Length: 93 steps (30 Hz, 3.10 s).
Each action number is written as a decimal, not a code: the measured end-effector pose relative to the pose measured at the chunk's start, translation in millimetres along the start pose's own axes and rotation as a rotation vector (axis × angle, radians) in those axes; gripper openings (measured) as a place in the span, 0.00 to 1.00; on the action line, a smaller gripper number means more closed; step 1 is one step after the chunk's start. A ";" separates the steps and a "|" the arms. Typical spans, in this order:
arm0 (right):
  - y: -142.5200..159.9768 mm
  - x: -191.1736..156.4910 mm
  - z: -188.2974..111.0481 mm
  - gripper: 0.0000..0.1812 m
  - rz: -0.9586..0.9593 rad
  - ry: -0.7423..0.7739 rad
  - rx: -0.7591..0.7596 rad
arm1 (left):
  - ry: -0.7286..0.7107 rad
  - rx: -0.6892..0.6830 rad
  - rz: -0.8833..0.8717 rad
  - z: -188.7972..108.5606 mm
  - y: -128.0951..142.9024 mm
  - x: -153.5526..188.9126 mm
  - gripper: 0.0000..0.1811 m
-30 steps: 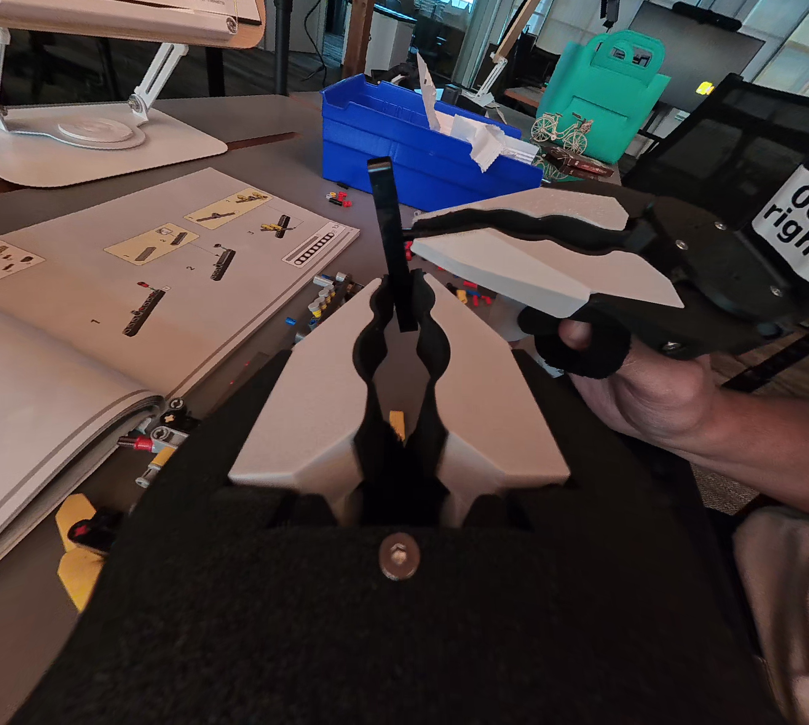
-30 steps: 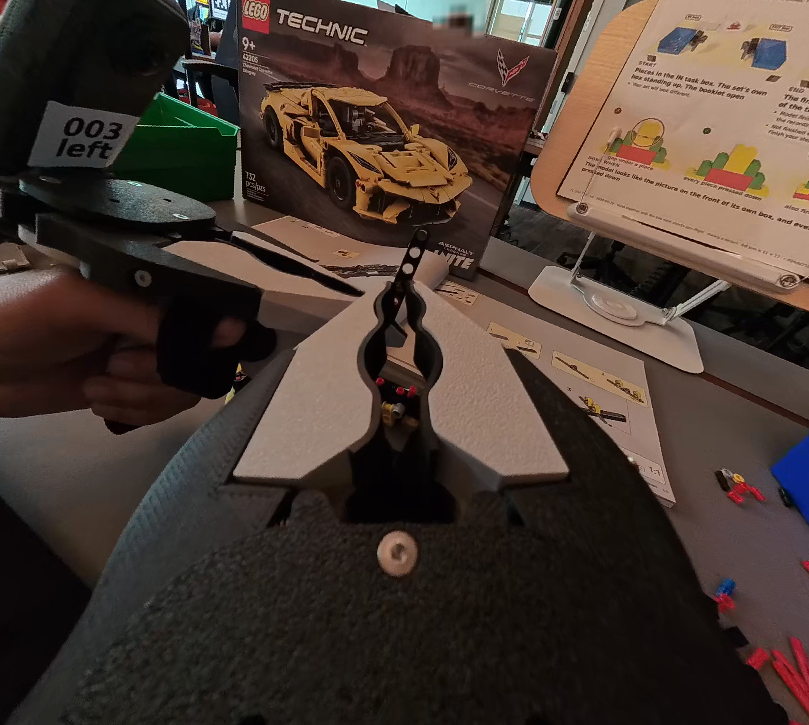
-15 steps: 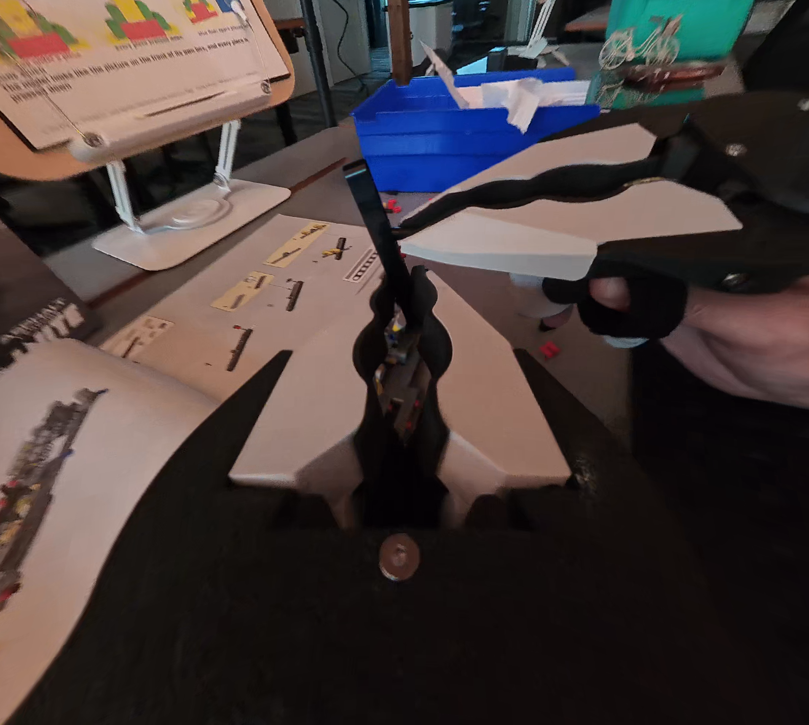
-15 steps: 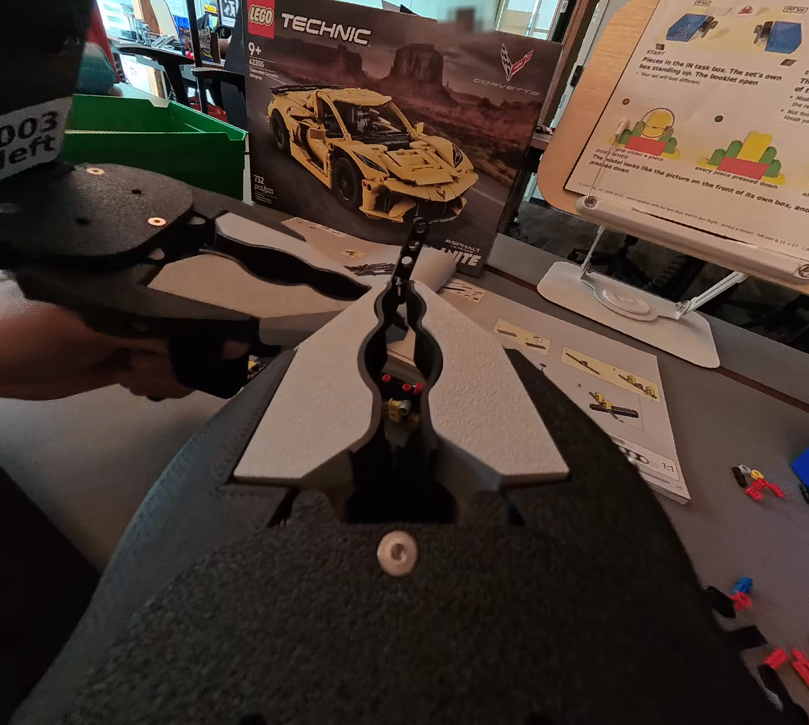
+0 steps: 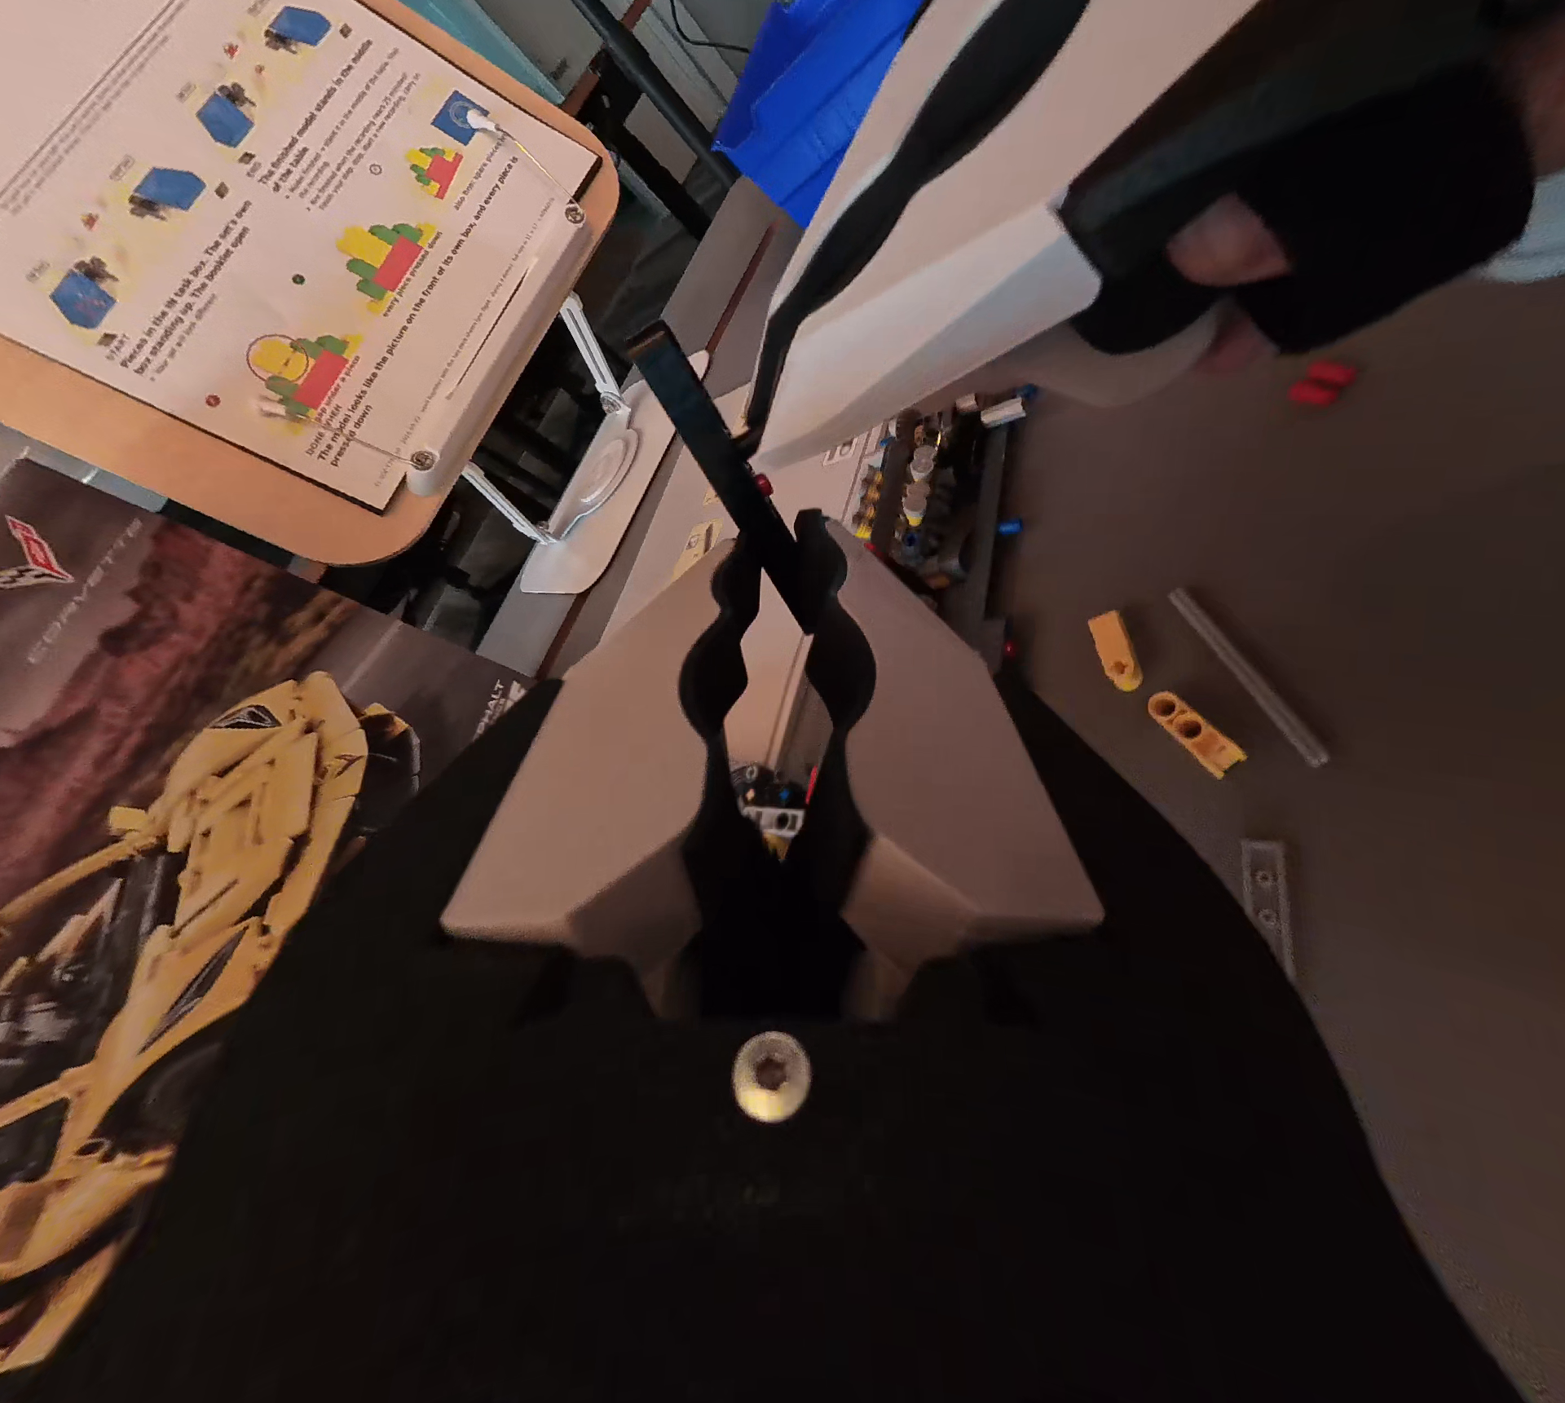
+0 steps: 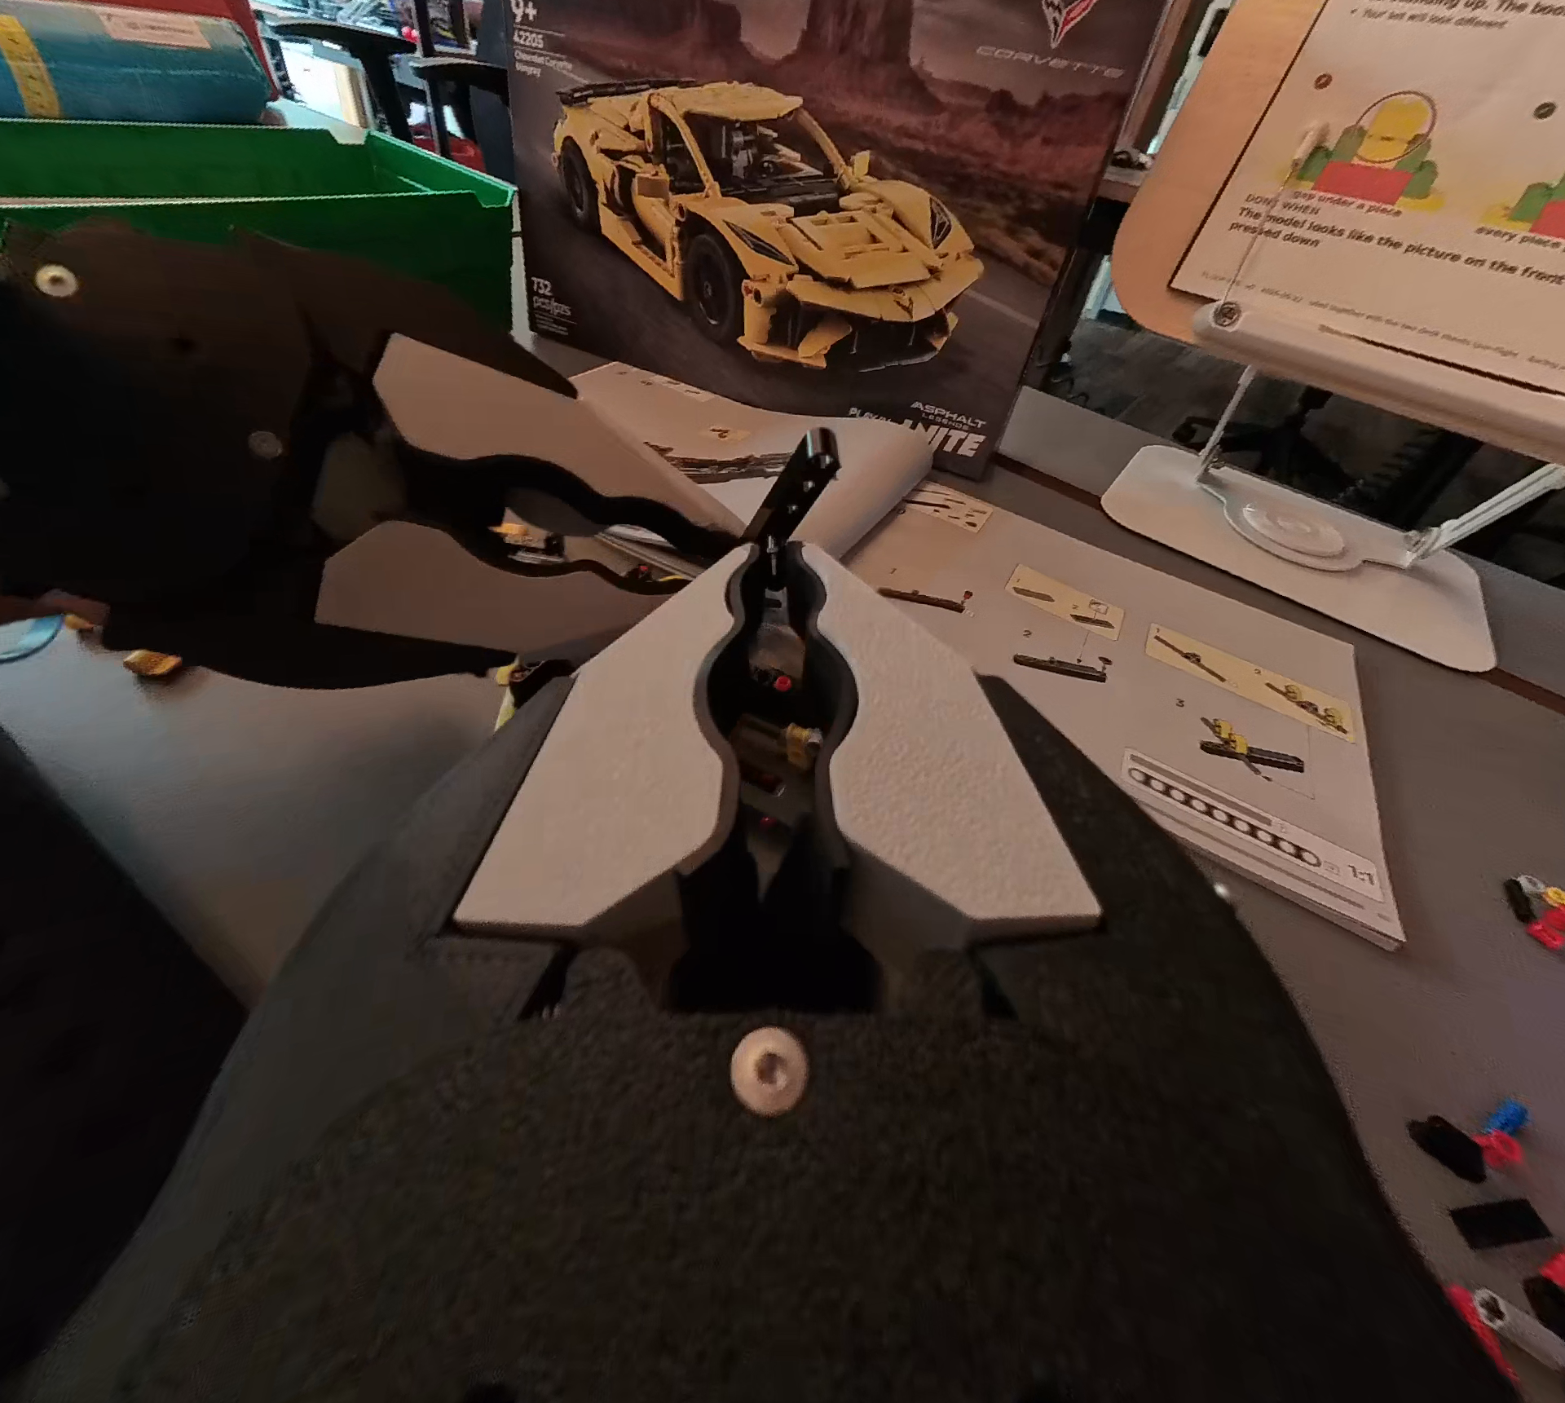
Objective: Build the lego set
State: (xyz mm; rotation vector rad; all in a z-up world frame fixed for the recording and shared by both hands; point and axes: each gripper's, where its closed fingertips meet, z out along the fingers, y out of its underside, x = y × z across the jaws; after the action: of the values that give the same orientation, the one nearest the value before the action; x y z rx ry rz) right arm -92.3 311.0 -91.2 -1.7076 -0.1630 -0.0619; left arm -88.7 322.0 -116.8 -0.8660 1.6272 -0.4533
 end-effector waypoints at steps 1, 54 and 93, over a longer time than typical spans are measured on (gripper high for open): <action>0.1 -1.2 -0.3 0.02 0.006 -0.016 0.003 | 0.006 -0.002 0.015 -1.0 0.7 0.7 0.04; -17.4 1.4 -8.9 0.02 -0.216 0.049 0.125 | 0.283 0.174 -0.715 -5.5 -29.7 11.2 0.04; -31.0 -10.9 -27.5 0.12 0.439 -0.486 0.244 | 0.434 0.270 -0.753 -22.0 -41.8 10.7 0.04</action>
State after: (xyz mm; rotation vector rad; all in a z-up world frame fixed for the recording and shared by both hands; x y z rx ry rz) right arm -106.1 287.2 -58.3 -1.4546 -0.1445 0.6762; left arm -98.0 283.3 -89.2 -1.2144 1.5193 -1.4328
